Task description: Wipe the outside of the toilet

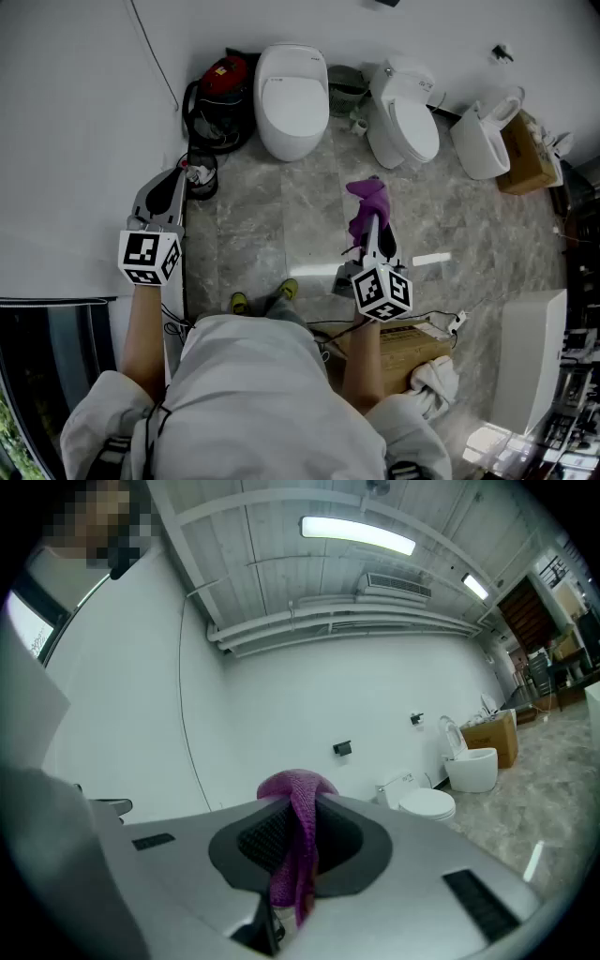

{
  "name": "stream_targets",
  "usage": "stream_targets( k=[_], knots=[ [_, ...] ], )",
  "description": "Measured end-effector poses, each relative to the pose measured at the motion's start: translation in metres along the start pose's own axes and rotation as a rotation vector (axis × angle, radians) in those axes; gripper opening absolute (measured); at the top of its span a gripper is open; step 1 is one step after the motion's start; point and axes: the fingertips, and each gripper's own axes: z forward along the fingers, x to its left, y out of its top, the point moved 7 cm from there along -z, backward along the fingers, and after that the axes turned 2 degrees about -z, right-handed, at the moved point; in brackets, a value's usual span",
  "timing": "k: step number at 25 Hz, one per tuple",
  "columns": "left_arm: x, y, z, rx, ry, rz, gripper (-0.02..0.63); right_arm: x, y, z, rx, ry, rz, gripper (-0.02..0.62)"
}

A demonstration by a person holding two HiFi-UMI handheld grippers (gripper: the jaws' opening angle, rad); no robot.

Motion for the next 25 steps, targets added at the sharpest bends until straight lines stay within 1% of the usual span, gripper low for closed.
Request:
stream_targets(
  k=[8, 11, 16, 21, 25],
  knots=[
    [0.006, -0.002, 0.0, 0.007, -0.01, -0.009, 0.012, 0.008, -0.003, 0.003, 0.01, -0.004, -0.017, 0.052],
    [0.01, -0.004, -0.002, 0.002, -0.02, -0.008, 0.014, 0.016, -0.004, 0.005, 0.004, 0.0, -0.039, 0.054],
    [0.024, -0.009, -0.005, 0.0, -0.022, -0.016, 0.014, 0.032, -0.008, 0.011, 0.003, 0.005, -0.036, 0.055],
    [0.034, -0.019, 0.005, 0.026, -0.06, -0.072, 0.014, 0.046, -0.015, 0.018, 0.026, -0.013, -0.047, 0.055],
    [0.031, -0.023, 0.029, 0.042, -0.099, -0.038, 0.014, 0.043, -0.022, 0.033, 0.045, -0.021, -0.054, 0.057]
  ],
)
